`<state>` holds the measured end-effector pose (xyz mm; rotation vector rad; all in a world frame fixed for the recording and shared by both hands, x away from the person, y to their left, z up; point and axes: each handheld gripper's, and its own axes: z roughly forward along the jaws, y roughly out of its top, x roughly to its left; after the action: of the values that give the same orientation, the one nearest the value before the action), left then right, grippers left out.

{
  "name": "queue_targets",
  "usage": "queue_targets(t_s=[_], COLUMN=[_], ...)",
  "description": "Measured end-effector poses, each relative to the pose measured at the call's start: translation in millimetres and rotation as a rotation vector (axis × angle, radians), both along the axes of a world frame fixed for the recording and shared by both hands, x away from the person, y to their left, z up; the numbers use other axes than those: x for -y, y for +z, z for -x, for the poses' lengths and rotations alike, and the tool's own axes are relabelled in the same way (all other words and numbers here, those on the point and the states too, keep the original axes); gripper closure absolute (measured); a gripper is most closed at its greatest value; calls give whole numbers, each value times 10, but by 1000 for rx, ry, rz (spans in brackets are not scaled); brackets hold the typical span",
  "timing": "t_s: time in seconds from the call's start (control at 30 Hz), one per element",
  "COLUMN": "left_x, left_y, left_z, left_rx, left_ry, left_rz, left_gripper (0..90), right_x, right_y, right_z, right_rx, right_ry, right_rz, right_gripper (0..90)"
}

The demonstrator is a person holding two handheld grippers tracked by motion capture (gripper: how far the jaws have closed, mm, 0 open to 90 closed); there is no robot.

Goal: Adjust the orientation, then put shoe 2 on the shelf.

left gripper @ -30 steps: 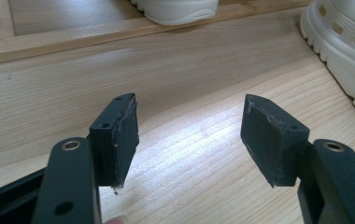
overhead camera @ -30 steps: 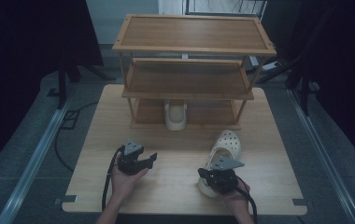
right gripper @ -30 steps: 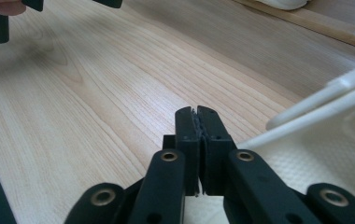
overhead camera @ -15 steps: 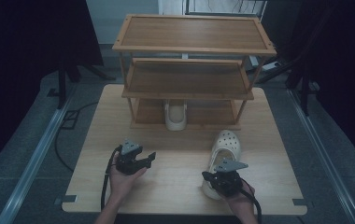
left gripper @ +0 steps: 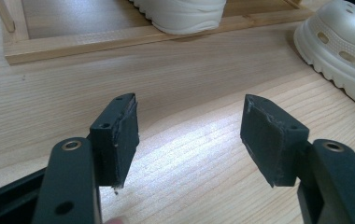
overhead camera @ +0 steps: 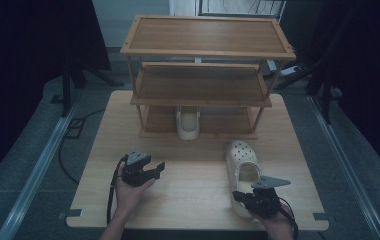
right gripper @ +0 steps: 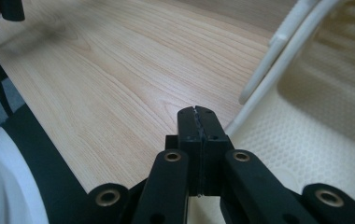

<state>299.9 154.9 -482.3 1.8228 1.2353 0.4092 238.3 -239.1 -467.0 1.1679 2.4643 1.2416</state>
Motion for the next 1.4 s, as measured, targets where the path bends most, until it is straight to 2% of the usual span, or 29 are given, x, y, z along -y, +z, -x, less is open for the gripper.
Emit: queue_targets(t_s=[0.07,0.13,0.17,0.37,0.47,0.63,0.73,0.83,0.97,1.13,1.4], left_x=[-3,1,4,15,15,18,22,27,30,49,36], left_y=[-1,-2,-2,-5,-10,-10,-14,-15,-16,-34,-25], left_z=[-2,-1,0,2,-1,0,2,6,0,-6,-4], left_rx=[0,-1,-2,-3,-4,-5,-5,-7,-7,-16,-13], left_ry=[-1,-1,-2,-7,-7,-8,-9,-10,-11,-16,-16], left_rz=[2,1,0,-1,-2,-3,-8,-10,-8,-16,-7], left_gripper=[373,373,373,373,373,373,373,373,373,373,373], right_x=[-25,-44,-44,-3,63,228,315,411,457,507,515], right_y=[1,11,11,54,119,183,204,210,197,122,13], right_z=[3,9,9,17,24,18,32,22,4,-53,-186], right_rx=[11,30,30,77,125,168,201,214,218,210,183], right_ry=[20,44,44,37,-10,-108,-179,-256,-294,-355,-387], right_rz=[5,-15,-15,-43,-73,-101,-84,-73,-59,-10,23], right_gripper=[872,830,830,702,621,506,468,441,438,450,462])
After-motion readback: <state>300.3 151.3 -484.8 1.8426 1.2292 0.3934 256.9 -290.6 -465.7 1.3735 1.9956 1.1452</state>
